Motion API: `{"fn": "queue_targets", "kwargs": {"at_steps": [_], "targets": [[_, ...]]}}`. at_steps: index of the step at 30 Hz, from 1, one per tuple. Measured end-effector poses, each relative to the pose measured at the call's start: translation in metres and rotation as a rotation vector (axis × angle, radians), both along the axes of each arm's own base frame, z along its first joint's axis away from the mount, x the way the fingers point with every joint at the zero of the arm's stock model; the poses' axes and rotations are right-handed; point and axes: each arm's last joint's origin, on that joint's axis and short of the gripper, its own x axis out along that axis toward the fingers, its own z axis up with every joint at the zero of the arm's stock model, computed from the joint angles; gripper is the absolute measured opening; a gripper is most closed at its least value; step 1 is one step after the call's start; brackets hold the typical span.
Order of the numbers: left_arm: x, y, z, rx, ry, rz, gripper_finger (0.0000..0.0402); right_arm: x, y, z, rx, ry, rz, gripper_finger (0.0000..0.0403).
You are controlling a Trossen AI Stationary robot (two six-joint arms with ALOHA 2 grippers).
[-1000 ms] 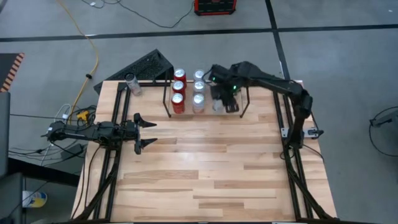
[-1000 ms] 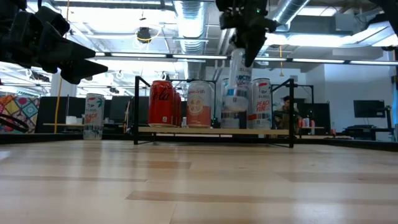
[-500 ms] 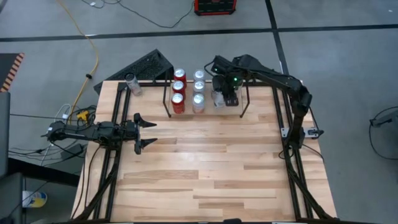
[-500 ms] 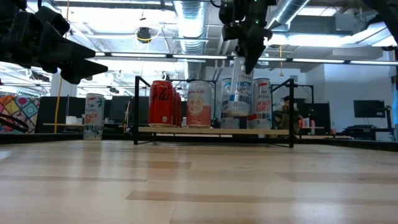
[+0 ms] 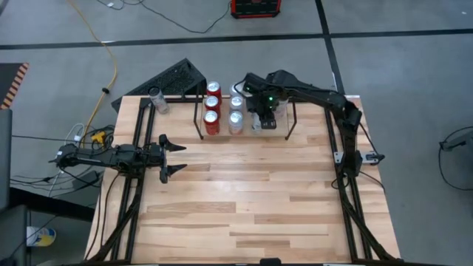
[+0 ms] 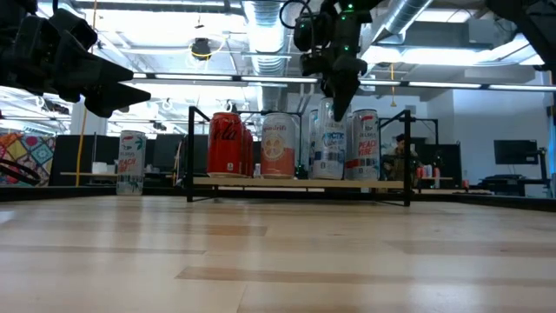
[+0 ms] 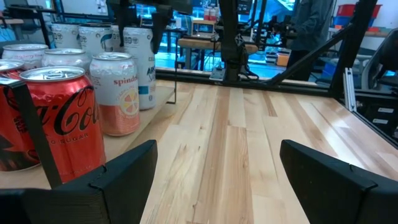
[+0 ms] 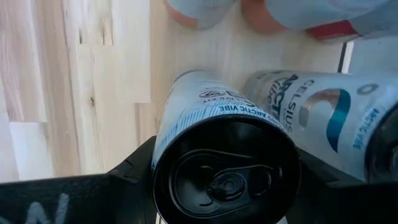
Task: Place canned beverage on shelf
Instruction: Put the white blue soda can on the shelf aligned with the other white blue soda cans
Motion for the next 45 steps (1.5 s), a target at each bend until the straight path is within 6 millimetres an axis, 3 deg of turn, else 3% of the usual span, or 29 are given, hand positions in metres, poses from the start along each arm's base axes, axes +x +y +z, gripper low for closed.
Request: {"fn": "queue_targets", "kwargs": {"at_steps": [16, 45], "targets": [[0.0, 0.0, 0.0, 0.0, 0.0, 0.0, 0.0327, -0.003, -0.009, 0.0, -0.006, -0.017, -0.031, 0.0234], [0.0, 0.0, 0.0, 0.0, 0.0, 0.0, 0.0327, -0.004, -0.007, 0.0, 0.028, -0.01, -0.012, 0.024]]}}
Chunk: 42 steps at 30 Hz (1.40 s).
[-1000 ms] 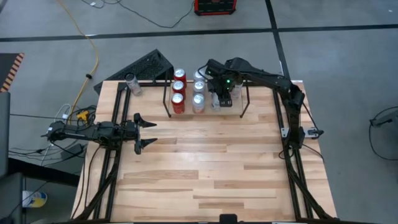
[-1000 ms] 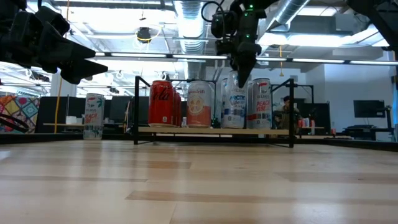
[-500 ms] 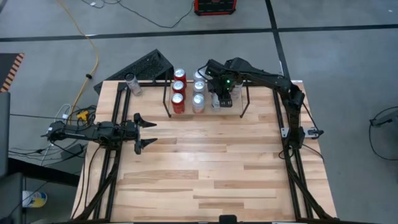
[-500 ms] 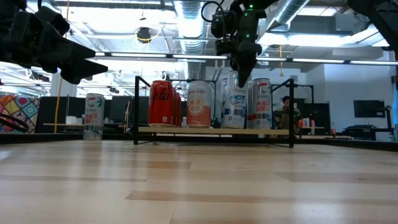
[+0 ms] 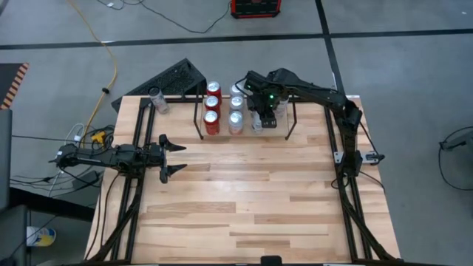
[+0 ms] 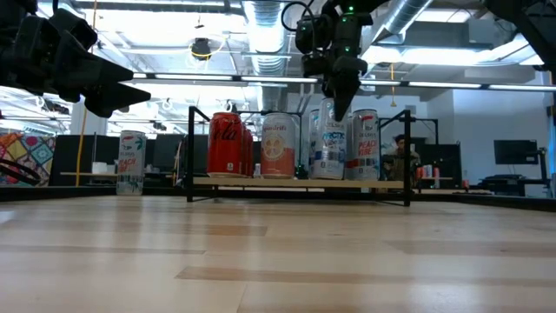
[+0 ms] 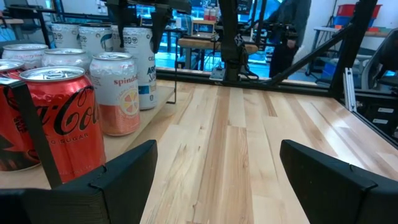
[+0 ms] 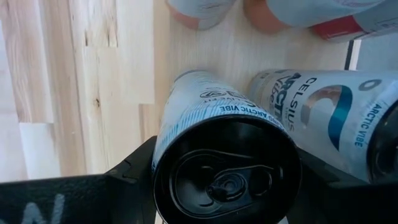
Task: Place canned beverage on shelf
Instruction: Put the white blue soda can on the shelf aligned with the other white blue soda cans
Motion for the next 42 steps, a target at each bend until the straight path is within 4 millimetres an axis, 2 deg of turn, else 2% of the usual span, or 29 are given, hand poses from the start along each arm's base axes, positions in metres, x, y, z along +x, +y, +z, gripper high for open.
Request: {"fn": "queue_targets", "kwargs": {"at_steps": [16, 28, 42], "targets": [[0.0, 0.0, 0.0, 0.0, 0.0, 0.001, 0.0327, -0.0001, 0.0002, 0.0, -0.004, 0.005, 0.028, 0.0242], [0.0, 0.0, 0.0, 0.0, 0.0, 0.0, 0.0327, 0.0005, -0.0001, 0.0004, -0.006, -0.003, 0.017, 0.0293], [0.0, 0.0, 0.0, 0.0, 0.0, 0.0, 0.0327, -0.0004, 0.0001, 0.002, -0.008, -0.001, -0.004, 0.0297]]}}
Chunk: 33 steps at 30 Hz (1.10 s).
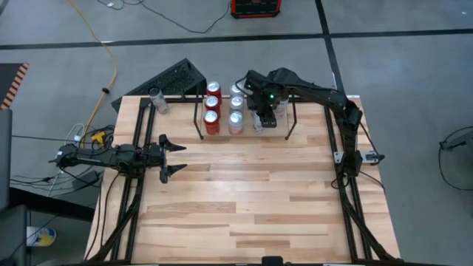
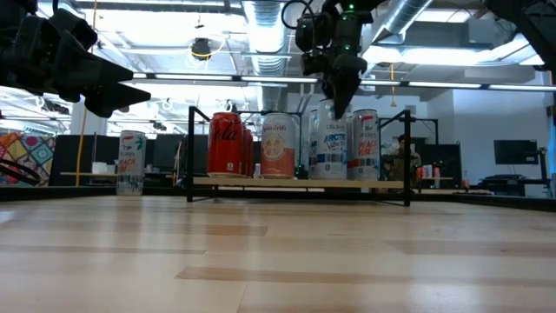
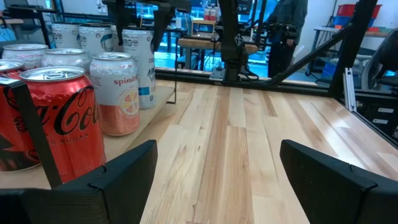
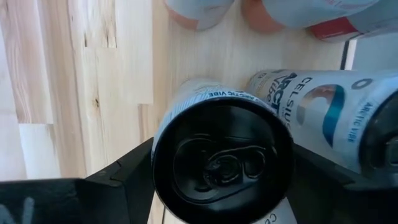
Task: Place canned beverage on shelf
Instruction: Put the white blue soda can on the shelf aligned with the other white blue soda cans, then put the white pink soda can on the shelf aligned with the other white pink soda cans
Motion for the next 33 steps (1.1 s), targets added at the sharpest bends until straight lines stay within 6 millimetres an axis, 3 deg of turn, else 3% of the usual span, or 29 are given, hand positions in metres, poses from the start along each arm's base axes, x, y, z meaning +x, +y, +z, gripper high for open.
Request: {"fn": "queue_targets", "kwargs": {"at_steps": [7, 20, 26, 33], "targets": [[0.0, 0.0, 0.0, 0.0, 0.0, 0.0, 0.0327, 0.001, 0.001, 0.016, -0.02, -0.041, -0.006, 0.0297], [0.0, 0.0, 0.0, 0.0, 0.0, 0.0, 0.0327, -0.015, 0.023, 0.083, -0.035, -0.129, -0.051, 0.0297], [0.0, 0.0, 0.0, 0.0, 0.0, 0.0, 0.0327, -0.031, 0.063, 0.117, -0.018, -0.244, 0.005, 0.0297], [0.0, 0.0, 0.0, 0.0, 0.0, 0.0, 0.0327, -0.053, 0.126, 0.134, 0.112, -0.308, 0.119, 0.0297]]}}
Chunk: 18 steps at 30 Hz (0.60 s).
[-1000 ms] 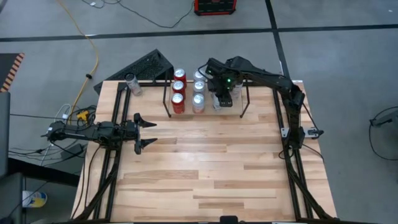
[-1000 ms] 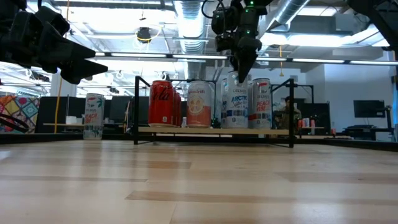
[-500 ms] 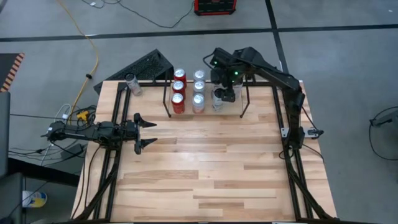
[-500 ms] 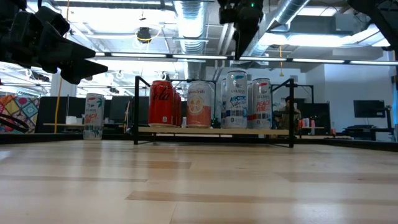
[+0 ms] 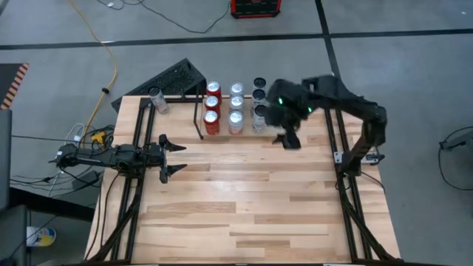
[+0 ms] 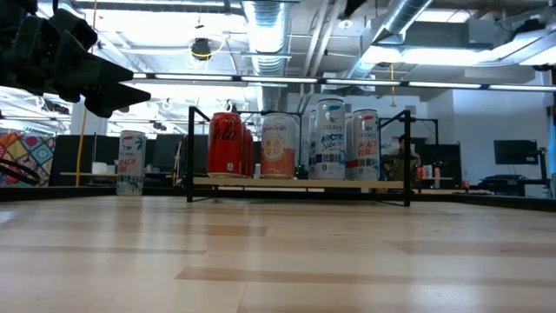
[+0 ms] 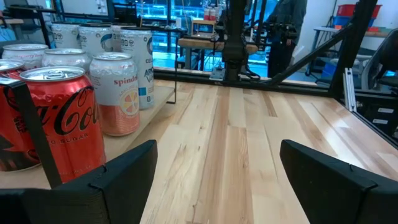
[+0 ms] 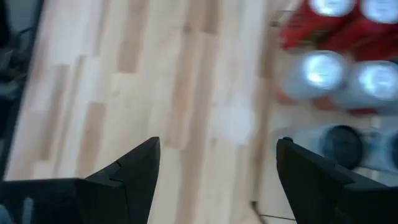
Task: Place canned beverage on shelf
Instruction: Put the white pink soda can on the shelf aligned with the other white pink soda cans
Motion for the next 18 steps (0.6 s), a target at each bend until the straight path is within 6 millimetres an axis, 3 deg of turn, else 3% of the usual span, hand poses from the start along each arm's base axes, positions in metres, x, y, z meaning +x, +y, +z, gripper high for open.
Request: {"fn": "queue_targets", "kwargs": {"at_steps": [11, 18], "targets": [[0.0, 0.0, 0.001, 0.013, -0.005, 0.008, 0.0327, -0.025, 0.09, -0.033, 0.069, 0.128, 0.178, 0.0295], [-0.001, 0.0, 0.01, -0.409, -0.167, -0.045, 0.0327, -0.031, 0.131, -0.058, 0.131, 0.114, 0.179, 0.0294]]}}
